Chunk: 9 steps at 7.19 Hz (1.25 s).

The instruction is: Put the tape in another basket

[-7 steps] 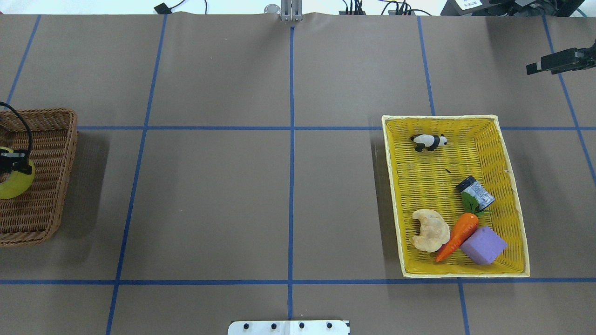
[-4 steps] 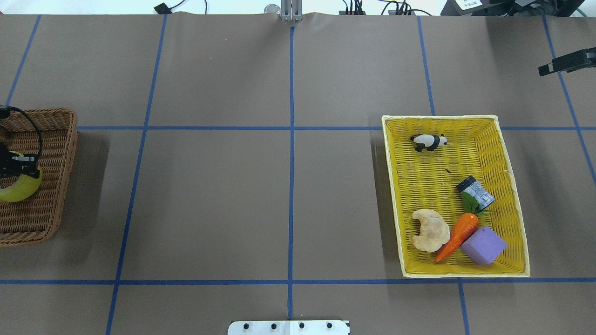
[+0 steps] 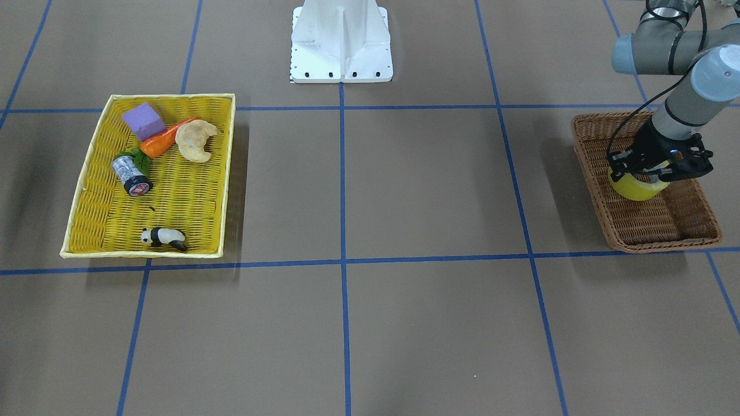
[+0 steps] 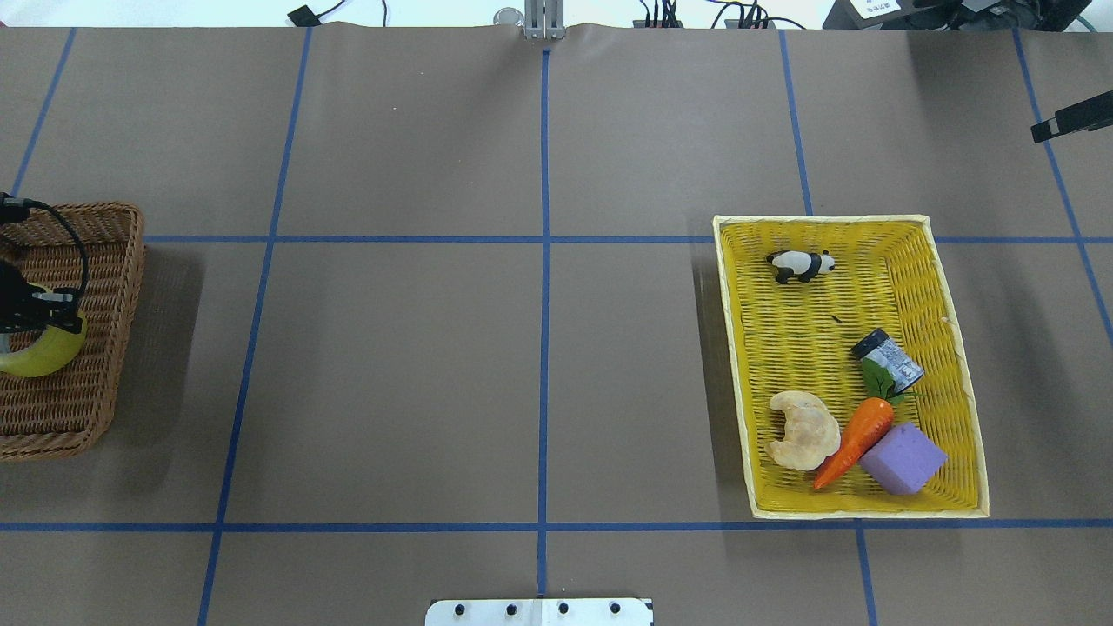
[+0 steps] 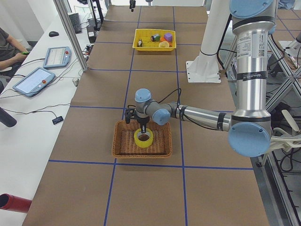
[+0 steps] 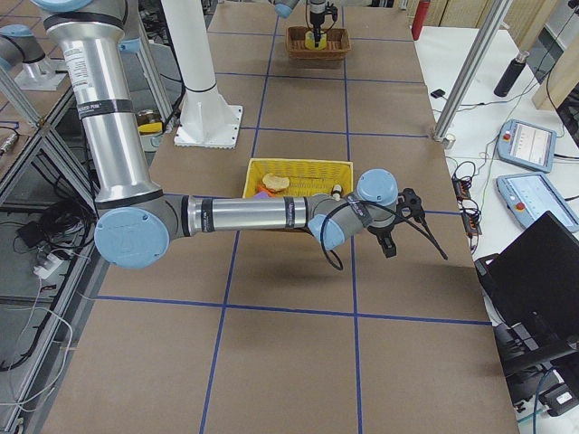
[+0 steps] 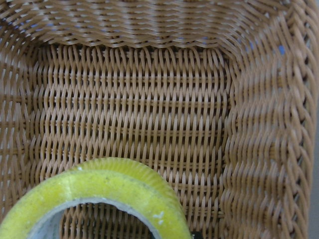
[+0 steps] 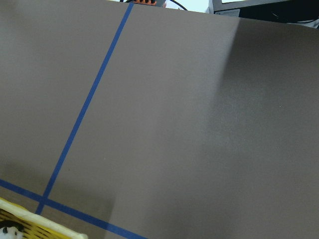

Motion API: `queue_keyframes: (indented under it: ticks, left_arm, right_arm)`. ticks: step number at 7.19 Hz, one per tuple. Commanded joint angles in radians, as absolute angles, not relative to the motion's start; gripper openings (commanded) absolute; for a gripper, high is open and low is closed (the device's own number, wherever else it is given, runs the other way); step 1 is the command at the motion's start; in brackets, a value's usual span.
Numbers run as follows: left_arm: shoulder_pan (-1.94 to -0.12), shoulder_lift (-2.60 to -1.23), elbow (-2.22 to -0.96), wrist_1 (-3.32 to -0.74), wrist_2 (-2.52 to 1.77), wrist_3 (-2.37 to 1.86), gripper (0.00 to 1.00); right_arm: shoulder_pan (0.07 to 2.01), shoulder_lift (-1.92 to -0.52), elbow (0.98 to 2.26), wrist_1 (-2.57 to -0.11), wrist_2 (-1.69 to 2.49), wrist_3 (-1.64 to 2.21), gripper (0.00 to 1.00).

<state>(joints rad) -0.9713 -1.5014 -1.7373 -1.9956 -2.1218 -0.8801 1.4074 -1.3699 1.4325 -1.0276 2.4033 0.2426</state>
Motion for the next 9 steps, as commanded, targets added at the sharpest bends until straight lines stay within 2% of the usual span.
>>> queue_keyframes:
  ticks: [1, 3, 4, 6, 9]
  left_arm:
    - [-0.971, -1.508, -1.743, -1.999, -2.123, -0.877, 0.98]
    - [-0.973, -1.508, -1.767, -1.994, -2.134, -0.865, 0.98]
    - [-0.992, -1.506, -1.817, -1.993, -2.163, -0.838, 0.98]
    - [-1.098, -1.462, -1.868, -1.990, -2.181, -0.662, 0.98]
    - [-1.192, -1.384, -1.844, -1.979, -2.181, -0.401, 0.98]
  right_arm:
    - [1.422, -1.396, 1.488, -1.155, 2.391, 0.136, 0.97]
    - [1.422, -1.433, 1.561, -1.241, 2.384, 0.126, 0.97]
    - [1.422, -1.456, 1.603, -1.282, 2.370, 0.123, 0.99]
    - [1.420, -1.494, 1.656, -1.400, 2.353, 0.024, 0.99]
    - [1.449, -1.529, 1.826, -1.714, 2.304, -0.147, 0.99]
